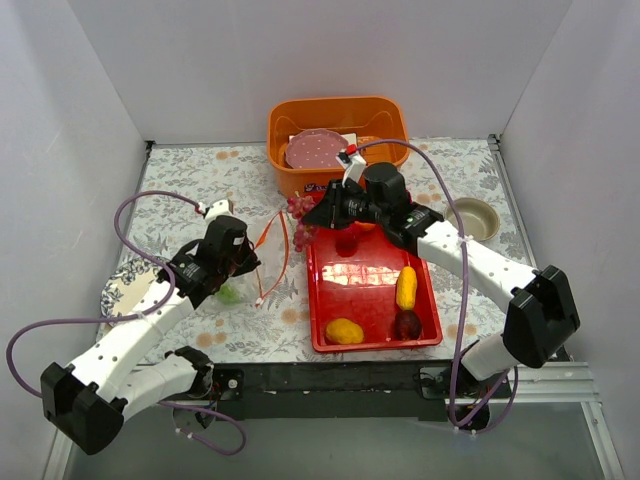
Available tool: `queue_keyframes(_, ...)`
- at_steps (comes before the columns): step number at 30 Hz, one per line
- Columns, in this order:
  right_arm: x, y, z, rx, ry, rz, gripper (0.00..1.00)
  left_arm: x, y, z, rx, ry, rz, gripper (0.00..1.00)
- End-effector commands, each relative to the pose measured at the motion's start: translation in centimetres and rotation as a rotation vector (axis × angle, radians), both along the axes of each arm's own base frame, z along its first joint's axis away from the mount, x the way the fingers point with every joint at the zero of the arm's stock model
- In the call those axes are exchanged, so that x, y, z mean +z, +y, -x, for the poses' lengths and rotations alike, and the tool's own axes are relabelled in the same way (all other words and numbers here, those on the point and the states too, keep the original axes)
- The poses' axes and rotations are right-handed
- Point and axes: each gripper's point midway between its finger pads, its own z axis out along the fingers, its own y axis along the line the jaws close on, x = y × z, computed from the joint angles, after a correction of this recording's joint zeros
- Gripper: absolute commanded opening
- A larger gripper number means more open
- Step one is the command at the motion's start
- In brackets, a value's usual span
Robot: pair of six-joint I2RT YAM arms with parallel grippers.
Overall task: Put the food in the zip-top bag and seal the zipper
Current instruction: Place the fake fruit in the zipper food storage bag.
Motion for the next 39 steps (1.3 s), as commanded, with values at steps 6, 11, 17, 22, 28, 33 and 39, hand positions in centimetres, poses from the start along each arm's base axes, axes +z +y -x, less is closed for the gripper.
queue_keyframes(6, 3.3, 3.9, -0.1, 0.092, -0.046, -0.190, 0.17, 2.5, -1.4, -1.4, 0.012, -0.054, 0.089, 0.00)
queue_keyframes(11, 1.1, 5.1, -0.5, 0.100, -0.002, -0.190, 0.17, 3.2, -1.7, -1.7, 0.000, -0.075, 0.101, 0.00)
queue_keyframes(17, -2.2, 6.9, -0.2, 0.145, 0.072, -0.179, 0.17, 4.0, -1.4, -2.0, -0.001, -0.103, 0.083, 0.00)
queue_keyframes(22, -4.3, 6.7, 0.1, 0.135, 0.100, -0.117, 0.17, 4.2, -0.9, -2.0, 0.023, -0.115, 0.080, 0.00)
queue_keyframes(28, -5.9, 6.9, 0.9, 0.130, 0.096, -0.007, 0.17, 4.4, 0.0, -2.5, 0.069, -0.131, 0.048, 0.00)
queue_keyframes(33, -6.9, 6.8, 1.7, 0.129, 0.106, 0.018, 0.17, 4.7, 0.8, -2.9, 0.126, -0.127, 0.023, 0.00)
queue_keyframes(39, -6.8, 8.4, 1.8, 0.191, 0.095, 0.057, 0.19, 5.1, 0.5, -2.8, 0.106, -0.140, 0.034, 0.00)
